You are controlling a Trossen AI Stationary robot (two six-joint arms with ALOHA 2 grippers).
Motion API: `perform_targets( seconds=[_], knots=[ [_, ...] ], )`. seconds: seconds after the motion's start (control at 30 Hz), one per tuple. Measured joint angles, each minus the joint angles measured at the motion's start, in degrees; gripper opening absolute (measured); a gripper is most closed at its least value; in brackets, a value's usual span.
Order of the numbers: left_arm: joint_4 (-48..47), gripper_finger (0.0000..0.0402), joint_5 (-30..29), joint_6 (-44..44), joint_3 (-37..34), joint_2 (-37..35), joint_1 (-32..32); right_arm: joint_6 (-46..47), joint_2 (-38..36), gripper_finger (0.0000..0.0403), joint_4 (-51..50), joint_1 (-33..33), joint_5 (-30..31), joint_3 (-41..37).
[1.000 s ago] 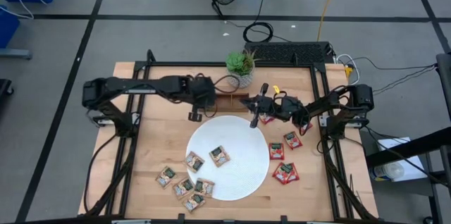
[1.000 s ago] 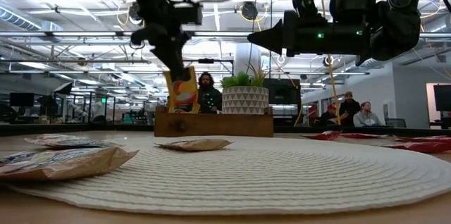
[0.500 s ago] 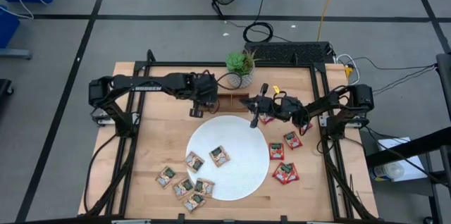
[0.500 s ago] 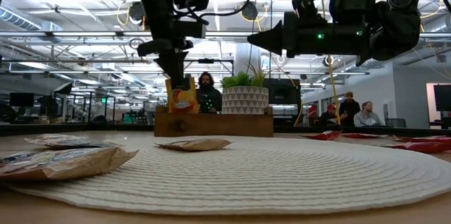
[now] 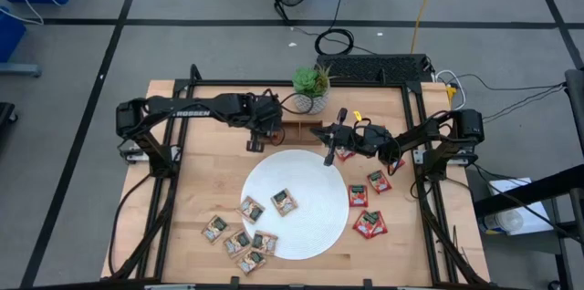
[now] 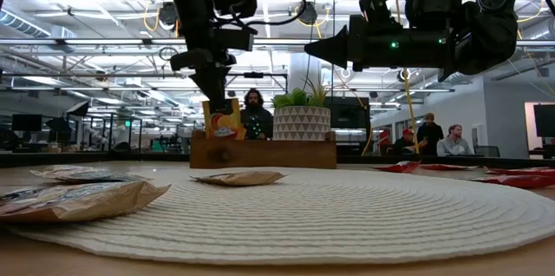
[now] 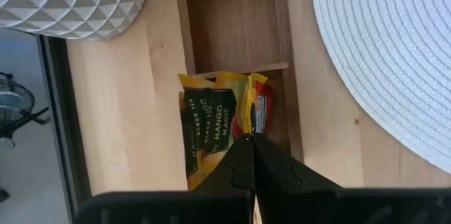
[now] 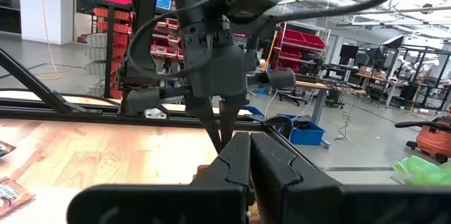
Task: Pick & Place Tea
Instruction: Put the mango tea bag into the wooden organizer
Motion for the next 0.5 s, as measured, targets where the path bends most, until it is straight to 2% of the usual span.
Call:
perform_targets(
  seconds=[0.33,0.5],
  knots=[
    [1.2,0.0,0.0,-0.4,-0.1,5.9,0.0,0.0,0.0,0.0,-0.2,0.0,0.0,0.0],
    [1.8,0.0001,-3.6,-1.4,-0.1,6.3,0.0,0.0,0.0,0.0,-0.2,0.0,0.0,0.0]
  ],
)
